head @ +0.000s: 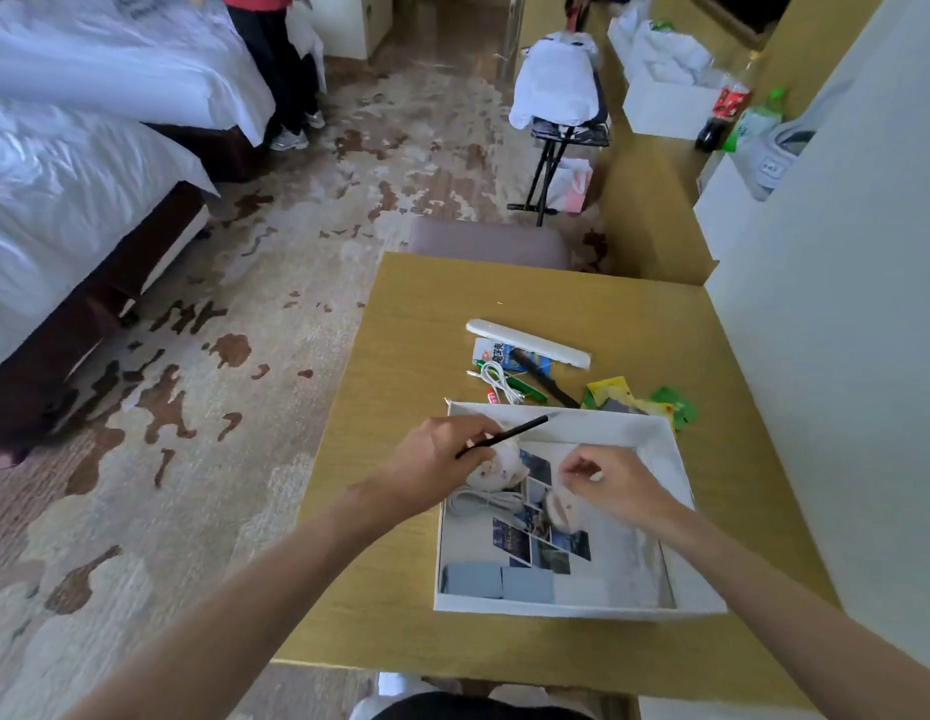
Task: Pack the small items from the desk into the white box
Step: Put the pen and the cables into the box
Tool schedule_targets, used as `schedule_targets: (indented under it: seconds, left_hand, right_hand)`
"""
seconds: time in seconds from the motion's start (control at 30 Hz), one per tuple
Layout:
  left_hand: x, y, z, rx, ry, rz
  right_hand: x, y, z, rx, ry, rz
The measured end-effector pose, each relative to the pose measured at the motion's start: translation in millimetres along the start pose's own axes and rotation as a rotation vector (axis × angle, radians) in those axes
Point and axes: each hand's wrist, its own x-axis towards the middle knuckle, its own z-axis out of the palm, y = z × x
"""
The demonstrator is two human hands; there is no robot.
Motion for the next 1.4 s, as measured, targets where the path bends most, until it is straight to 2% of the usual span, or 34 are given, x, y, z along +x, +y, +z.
schedule_targets:
  seconds: [0.13, 0.23, 0.33, 0.5, 0.6, 0.67, 0.83, 0.9, 1.07, 1.17, 1.23, 1.4]
  left_hand:
    - [24, 22, 35, 0.073, -0.147, 0.119]
    - [37, 27, 68, 0.228, -0.309, 0.155]
    - [43, 31, 101, 0.400, -0.465, 0.125]
    - [39, 39, 138, 0.486, -0.590, 0.104]
    - [38, 41, 143, 0.472, -0.554, 0.042]
    - [41, 41, 135, 0.377, -0.466, -0.050]
    - [64, 34, 90, 0.200, -0.037, -0.149]
    - [75, 27, 69, 0.162, 0.087, -0.172]
    - [98, -9, 20, 0.119, 0.211, -0.293]
    - [110, -45, 5, 0.082, 0.190, -0.391]
    - [117, -73, 4, 0.118, 0.094, -0.399]
    - [133, -136, 23, 0.338, -0.213, -0.156]
  right_hand:
    - [-7, 26, -42, 0.165, 0.046, 0.125]
    - [-11, 44, -59, 0.141, 0.126, 0.097]
    - [-10, 50, -62, 0.060, 0.019, 0.041]
    - [5, 56, -57, -0.074, -0.150, -0.056]
    - [16, 60, -57, -0.067, -0.175, -0.106]
    - [25, 58, -60, -0.044, -0.142, -0.148]
    - [51, 41, -67, 0.086, 0.019, -0.208]
    - [63, 35, -66, 0.091, 0.070, -0.239]
    - [113, 19, -57, -0.049, -0.074, -0.166]
    - [149, 7, -37, -0.243, -0.178, -0.104]
    - [170, -3, -22, -0.324, -0.229, -0.041]
    - [211, -15, 21, -0.477, -0.164, 0.035]
